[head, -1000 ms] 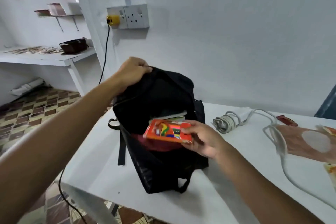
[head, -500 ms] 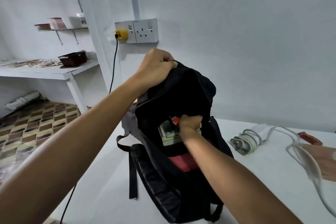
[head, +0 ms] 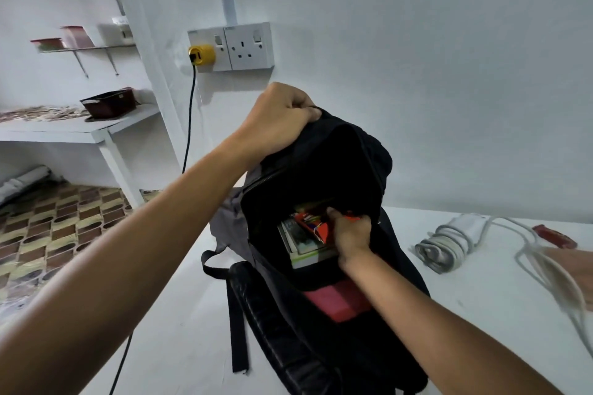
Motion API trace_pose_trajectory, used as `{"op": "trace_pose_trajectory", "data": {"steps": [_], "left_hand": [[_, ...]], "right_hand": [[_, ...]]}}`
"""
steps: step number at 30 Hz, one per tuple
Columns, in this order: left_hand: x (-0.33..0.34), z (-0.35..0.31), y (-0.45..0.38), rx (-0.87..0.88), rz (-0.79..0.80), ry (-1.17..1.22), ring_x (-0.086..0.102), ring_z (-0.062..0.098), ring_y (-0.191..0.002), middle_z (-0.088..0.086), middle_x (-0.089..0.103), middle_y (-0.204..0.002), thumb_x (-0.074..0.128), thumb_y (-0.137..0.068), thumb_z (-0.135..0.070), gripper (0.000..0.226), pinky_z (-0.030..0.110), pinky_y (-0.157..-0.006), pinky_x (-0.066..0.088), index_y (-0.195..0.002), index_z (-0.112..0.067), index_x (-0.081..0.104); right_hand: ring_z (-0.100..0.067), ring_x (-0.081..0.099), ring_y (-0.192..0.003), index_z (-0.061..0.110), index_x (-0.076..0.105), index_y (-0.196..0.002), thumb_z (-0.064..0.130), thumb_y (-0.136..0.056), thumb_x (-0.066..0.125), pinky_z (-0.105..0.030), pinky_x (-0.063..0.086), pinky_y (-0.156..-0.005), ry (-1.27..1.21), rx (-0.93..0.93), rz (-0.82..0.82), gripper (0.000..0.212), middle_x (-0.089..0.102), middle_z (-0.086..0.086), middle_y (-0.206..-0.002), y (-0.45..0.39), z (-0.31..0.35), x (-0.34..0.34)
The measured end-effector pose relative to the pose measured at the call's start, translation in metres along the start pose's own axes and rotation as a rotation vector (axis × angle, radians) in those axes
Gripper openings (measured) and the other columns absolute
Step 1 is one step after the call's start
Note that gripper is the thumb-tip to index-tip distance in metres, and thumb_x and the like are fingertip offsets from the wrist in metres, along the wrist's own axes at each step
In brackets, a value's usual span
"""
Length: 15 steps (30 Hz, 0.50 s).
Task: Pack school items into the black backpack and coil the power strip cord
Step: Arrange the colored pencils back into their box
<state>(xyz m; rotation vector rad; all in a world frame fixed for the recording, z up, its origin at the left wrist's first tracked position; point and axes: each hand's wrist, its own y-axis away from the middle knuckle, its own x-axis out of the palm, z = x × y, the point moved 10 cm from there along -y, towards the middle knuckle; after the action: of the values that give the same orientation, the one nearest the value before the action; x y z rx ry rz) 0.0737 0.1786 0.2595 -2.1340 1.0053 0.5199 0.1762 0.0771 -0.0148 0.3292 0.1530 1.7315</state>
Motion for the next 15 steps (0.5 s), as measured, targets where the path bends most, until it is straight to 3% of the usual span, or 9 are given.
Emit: {"op": "trace_pose_trajectory", "data": {"steps": [2,4,7,9,11,13,15], "left_hand": [[0.002,0.001,0.000,-0.003,0.012,-0.002,0.067,0.022,-0.086,0.010,0.072,-0.083,0.064,-0.088,-0.019,0.015,0.035,-0.082,0.053,-0.080,-0.010,0.074],[0.004,0.003,0.001,-0.008,0.019,0.000,0.067,0.022,-0.087,0.010,0.072,-0.084,0.063,-0.088,-0.019,0.016,0.035,-0.083,0.053,-0.081,-0.010,0.074],[0.005,0.005,0.001,-0.012,0.020,0.004,0.067,0.021,-0.087,0.010,0.072,-0.085,0.063,-0.089,-0.020,0.016,0.035,-0.083,0.053,-0.083,-0.010,0.074],[0.006,0.004,0.000,-0.006,0.019,0.002,0.067,0.022,-0.087,0.010,0.072,-0.085,0.063,-0.089,-0.020,0.015,0.036,-0.084,0.052,-0.084,-0.010,0.074],[0.008,0.004,0.001,-0.006,0.019,0.004,0.067,0.023,-0.087,0.011,0.072,-0.085,0.063,-0.088,-0.019,0.015,0.035,-0.083,0.053,-0.084,-0.010,0.074],[0.008,0.005,0.001,-0.008,0.016,0.007,0.067,0.021,-0.083,0.010,0.072,-0.085,0.063,-0.088,-0.019,0.015,0.034,-0.081,0.053,-0.084,-0.009,0.074],[0.008,0.005,0.002,-0.008,0.014,0.013,0.064,0.017,-0.077,0.008,0.072,-0.082,0.063,-0.089,-0.019,0.016,0.031,-0.078,0.052,-0.083,-0.009,0.074]], "right_hand": [[-0.028,0.060,-0.106,0.009,0.043,-0.124,0.016,-0.071,0.072,-0.044,0.049,-0.098,0.110,0.018,0.105,0.061,0.060,-0.012,-0.118,-0.005,-0.007,0.008],[-0.027,0.060,-0.103,0.011,0.041,-0.122,0.006,-0.075,0.066,-0.044,0.053,-0.091,0.298,-0.034,0.183,0.054,0.059,-0.010,-0.115,-0.003,-0.005,0.005],[-0.027,0.065,-0.077,0.013,0.039,-0.106,0.003,-0.079,0.068,-0.034,0.058,-0.051,0.488,-0.135,0.231,0.040,0.057,-0.011,-0.103,-0.002,0.006,-0.008],[-0.029,0.064,-0.062,0.013,0.037,-0.099,0.010,-0.081,0.072,-0.030,0.051,-0.039,0.576,-0.222,0.225,0.039,0.058,-0.015,-0.099,0.000,0.014,-0.014],[-0.033,0.065,-0.065,0.012,0.038,-0.099,0.021,-0.082,0.073,-0.037,0.054,-0.049,0.691,-0.318,0.224,0.040,0.060,-0.018,-0.099,0.006,0.020,-0.014],[-0.039,0.063,-0.091,0.008,0.044,-0.106,0.036,-0.086,0.067,-0.042,0.049,-0.070,0.991,-0.455,0.166,0.041,0.061,-0.020,-0.105,0.019,0.032,-0.015],[-0.039,0.061,-0.099,0.008,0.053,-0.106,0.046,-0.092,0.054,-0.039,0.044,-0.072,1.277,-0.648,0.078,0.041,0.064,-0.018,-0.105,0.030,0.045,-0.014]]}}
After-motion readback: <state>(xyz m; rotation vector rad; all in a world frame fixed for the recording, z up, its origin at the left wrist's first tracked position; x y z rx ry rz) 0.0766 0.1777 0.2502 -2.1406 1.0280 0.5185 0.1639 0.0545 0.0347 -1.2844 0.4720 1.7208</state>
